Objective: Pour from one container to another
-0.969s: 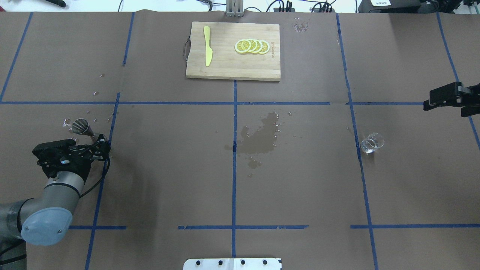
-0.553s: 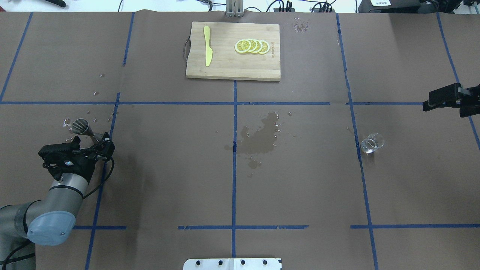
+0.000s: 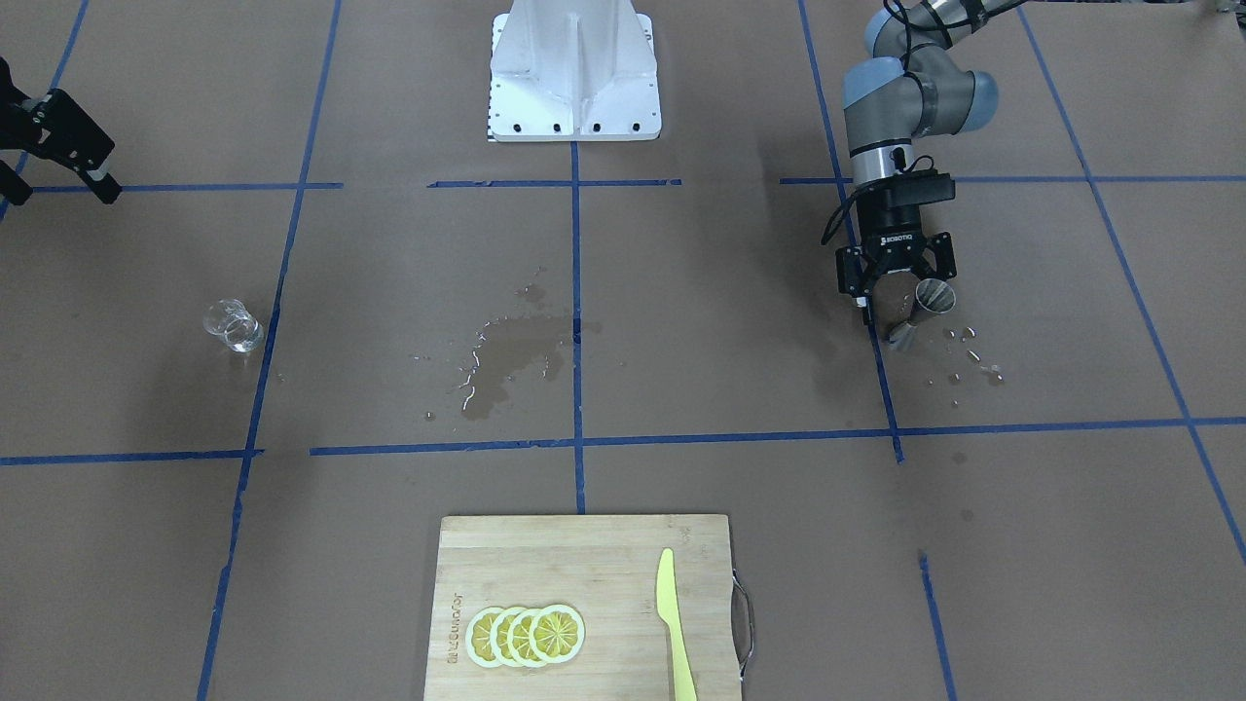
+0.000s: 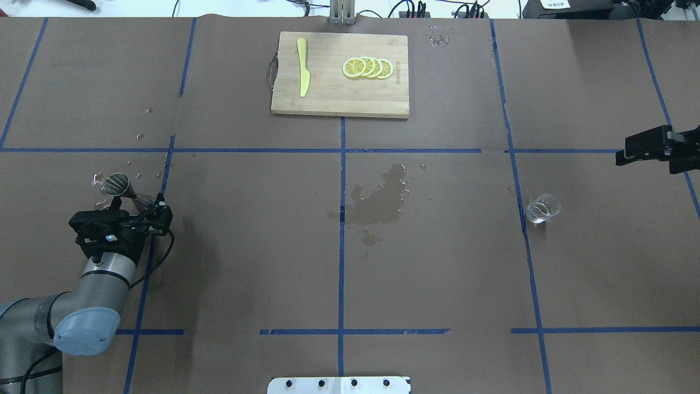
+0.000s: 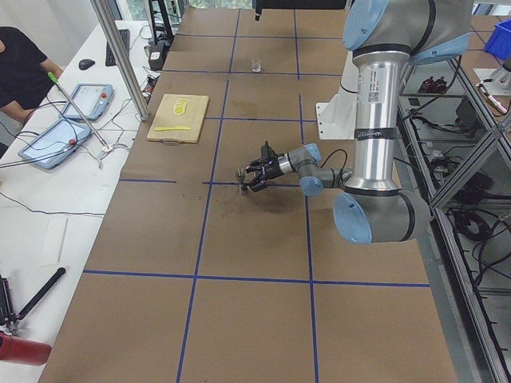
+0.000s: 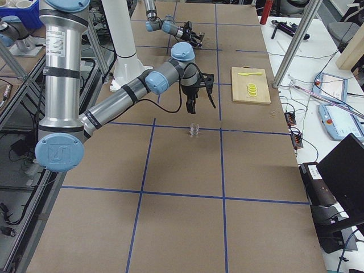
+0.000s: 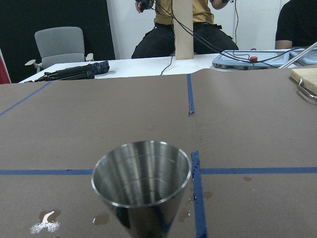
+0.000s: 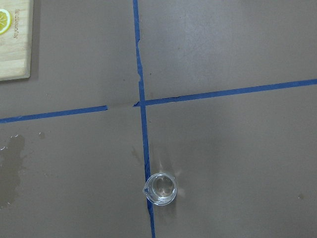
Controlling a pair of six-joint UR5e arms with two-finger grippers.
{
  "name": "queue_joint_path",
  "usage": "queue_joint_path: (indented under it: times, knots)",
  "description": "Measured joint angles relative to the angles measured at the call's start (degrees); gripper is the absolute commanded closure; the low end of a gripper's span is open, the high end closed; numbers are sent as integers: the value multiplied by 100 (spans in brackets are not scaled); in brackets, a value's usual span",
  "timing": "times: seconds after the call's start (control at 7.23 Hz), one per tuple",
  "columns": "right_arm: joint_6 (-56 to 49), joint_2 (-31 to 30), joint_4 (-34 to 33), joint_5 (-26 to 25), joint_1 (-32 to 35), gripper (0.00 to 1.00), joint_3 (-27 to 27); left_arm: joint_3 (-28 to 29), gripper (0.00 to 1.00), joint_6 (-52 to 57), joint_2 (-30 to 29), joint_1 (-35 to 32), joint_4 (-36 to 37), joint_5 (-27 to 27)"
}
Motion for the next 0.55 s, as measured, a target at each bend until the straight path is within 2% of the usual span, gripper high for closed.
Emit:
queue_joint_path:
  times: [0.42, 0.55]
  knots:
    - [-19, -102, 131, -4, -90, 0, 17, 34, 22, 54, -7, -13, -17, 6]
    - [-31, -292, 411, -51, -121, 0, 28, 30, 23, 58, -7, -28, -22, 4]
